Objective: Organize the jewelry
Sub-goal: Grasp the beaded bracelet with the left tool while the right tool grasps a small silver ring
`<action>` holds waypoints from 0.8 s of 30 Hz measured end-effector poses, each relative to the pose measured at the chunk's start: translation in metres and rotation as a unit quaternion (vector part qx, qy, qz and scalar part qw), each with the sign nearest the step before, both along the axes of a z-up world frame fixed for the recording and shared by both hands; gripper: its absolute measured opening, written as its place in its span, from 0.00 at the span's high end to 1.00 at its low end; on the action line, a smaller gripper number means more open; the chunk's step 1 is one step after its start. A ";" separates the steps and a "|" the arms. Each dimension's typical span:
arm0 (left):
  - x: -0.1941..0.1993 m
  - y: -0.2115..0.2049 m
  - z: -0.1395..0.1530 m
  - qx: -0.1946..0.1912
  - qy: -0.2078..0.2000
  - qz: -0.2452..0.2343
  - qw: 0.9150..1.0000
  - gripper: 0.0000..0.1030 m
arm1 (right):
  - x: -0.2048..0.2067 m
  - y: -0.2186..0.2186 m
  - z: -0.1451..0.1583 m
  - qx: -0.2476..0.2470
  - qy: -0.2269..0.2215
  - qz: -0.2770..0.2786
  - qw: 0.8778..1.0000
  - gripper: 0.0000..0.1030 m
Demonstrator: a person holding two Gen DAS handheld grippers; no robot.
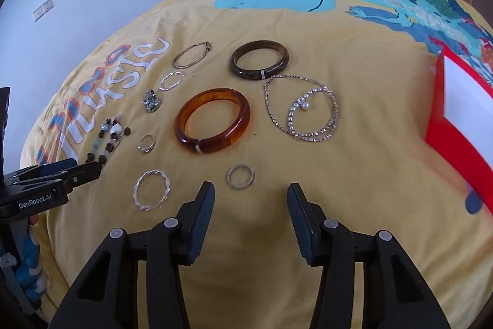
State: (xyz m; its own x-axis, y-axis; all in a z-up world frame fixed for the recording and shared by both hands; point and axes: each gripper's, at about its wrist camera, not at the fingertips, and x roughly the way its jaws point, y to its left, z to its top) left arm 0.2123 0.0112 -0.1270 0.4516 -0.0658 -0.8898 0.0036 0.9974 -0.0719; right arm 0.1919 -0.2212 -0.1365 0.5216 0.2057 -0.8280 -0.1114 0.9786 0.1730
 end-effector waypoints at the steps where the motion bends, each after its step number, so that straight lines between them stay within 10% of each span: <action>1: 0.002 -0.001 -0.001 0.001 -0.001 -0.002 1.000 0.35 | 0.002 0.001 -0.002 0.001 0.001 0.001 1.000 0.54; 7: 0.014 -0.004 -0.012 0.006 0.001 -0.005 1.000 0.36 | 0.014 0.007 -0.012 -0.004 0.002 0.010 1.000 0.60; 11: 0.015 -0.007 -0.014 0.011 -0.005 -0.003 1.000 0.39 | 0.017 0.009 -0.013 -0.008 0.000 0.019 1.000 0.80; 18: 0.014 -0.006 -0.010 0.012 -0.009 -0.007 1.000 0.82 | 0.012 0.010 -0.012 -0.002 -0.002 0.032 0.999 0.81; 24: 0.006 -0.003 0.000 -0.001 -0.010 -0.010 1.000 0.90 | 0.003 0.008 -0.003 0.002 -0.007 0.031 0.999 0.81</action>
State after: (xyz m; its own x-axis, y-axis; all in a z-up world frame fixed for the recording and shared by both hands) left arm 0.2180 0.0077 -0.1268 0.4680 -0.0764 -0.8804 0.0249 0.9970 -0.0732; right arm 0.1945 -0.2133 -0.1393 0.5189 0.2422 -0.8198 -0.1749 0.9688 0.1754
